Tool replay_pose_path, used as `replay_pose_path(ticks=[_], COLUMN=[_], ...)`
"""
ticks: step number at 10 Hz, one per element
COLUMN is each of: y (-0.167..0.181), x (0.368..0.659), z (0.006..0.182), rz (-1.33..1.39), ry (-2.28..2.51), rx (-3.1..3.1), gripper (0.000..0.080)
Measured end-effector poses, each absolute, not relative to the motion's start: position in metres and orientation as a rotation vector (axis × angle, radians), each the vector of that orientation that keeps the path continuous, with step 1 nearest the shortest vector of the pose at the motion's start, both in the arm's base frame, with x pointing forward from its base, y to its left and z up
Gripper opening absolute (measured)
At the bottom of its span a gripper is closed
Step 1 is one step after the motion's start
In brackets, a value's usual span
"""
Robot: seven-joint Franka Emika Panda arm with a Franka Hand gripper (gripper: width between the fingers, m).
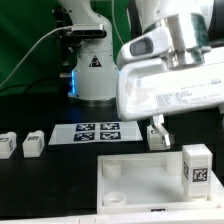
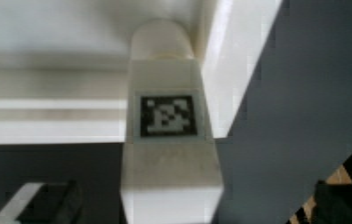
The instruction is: Assemble one leg
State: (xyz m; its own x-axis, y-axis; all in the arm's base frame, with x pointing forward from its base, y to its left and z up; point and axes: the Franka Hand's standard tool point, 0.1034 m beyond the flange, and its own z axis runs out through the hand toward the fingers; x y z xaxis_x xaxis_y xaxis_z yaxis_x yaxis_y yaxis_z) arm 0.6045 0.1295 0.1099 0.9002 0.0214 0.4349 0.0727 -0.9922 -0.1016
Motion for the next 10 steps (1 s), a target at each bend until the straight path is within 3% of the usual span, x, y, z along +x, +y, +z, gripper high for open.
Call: replay_pose_path(ticks=[1, 3, 6, 10], y=[0.134, 0.136, 0.107, 0.094], x=[0.609, 0.608, 0.607, 0.61], z=[0.116, 0.111, 0.101, 0.093], rz=[-0.652, -0.36, 0.019, 0.039], ry=[-0.047, -0.072, -0.144, -0.118], rx=[-2.947, -2.988, -2.986, -2.984], gripper=[0.0649, 0.0649, 0.0649, 0.0649])
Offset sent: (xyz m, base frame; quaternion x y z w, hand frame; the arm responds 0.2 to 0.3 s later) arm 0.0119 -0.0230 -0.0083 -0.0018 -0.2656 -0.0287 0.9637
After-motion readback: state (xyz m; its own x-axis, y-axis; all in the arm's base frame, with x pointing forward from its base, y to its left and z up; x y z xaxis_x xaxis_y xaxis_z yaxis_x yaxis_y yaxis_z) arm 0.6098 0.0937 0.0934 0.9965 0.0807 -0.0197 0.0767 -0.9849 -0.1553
